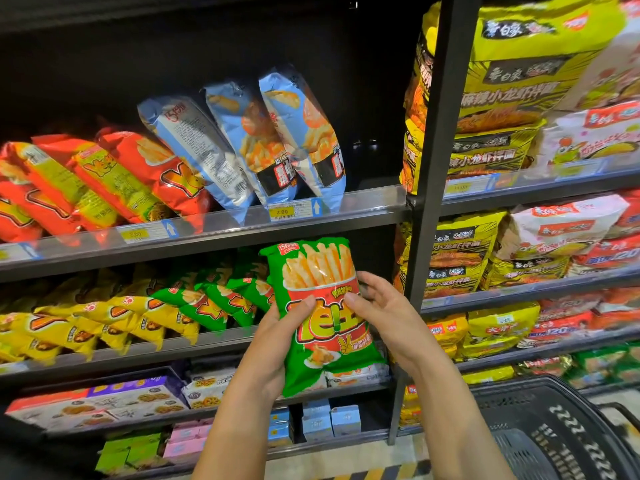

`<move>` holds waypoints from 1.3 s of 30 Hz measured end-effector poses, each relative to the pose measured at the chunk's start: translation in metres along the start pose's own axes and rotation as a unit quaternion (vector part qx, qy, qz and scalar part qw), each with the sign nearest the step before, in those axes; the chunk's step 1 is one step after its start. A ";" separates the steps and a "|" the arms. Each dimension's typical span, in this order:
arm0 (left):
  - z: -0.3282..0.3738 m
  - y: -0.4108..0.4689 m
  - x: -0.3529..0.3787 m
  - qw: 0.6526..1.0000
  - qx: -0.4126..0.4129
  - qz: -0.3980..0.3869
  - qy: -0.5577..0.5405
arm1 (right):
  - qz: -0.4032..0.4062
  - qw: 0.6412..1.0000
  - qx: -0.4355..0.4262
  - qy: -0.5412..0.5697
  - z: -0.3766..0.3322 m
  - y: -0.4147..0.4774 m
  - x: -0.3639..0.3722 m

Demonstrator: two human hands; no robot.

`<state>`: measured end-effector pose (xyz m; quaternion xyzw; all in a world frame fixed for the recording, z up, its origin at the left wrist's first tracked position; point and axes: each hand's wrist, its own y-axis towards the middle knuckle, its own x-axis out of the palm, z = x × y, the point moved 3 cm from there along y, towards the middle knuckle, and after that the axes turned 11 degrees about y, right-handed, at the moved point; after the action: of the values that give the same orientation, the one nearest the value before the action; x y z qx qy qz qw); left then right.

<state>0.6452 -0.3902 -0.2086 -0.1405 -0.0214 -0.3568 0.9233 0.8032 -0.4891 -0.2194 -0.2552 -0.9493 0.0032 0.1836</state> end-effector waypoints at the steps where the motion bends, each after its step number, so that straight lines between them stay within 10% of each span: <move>1: -0.001 0.000 0.001 1.000 -0.006 -0.007 0.001 | -0.024 0.999 0.022 0.023 0.001 -0.001 0.000; 16: -0.003 0.023 0.002 0.997 0.032 -0.012 0.071 | 0.010 0.998 -0.055 -0.005 -0.004 0.004 -0.015; 25: -0.017 0.044 0.011 0.984 0.037 0.144 0.101 | 0.112 0.952 -0.065 -0.278 -0.007 0.015 -0.019; 39: -0.024 0.064 0.022 0.980 0.010 -0.010 0.200 | 0.046 0.966 0.009 -0.256 0.019 0.040 -0.025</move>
<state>0.7025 -0.3655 -0.2443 -0.0569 0.1591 -0.3868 0.9065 0.8362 -0.4653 -0.2498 -0.2872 -0.9519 0.0854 -0.0636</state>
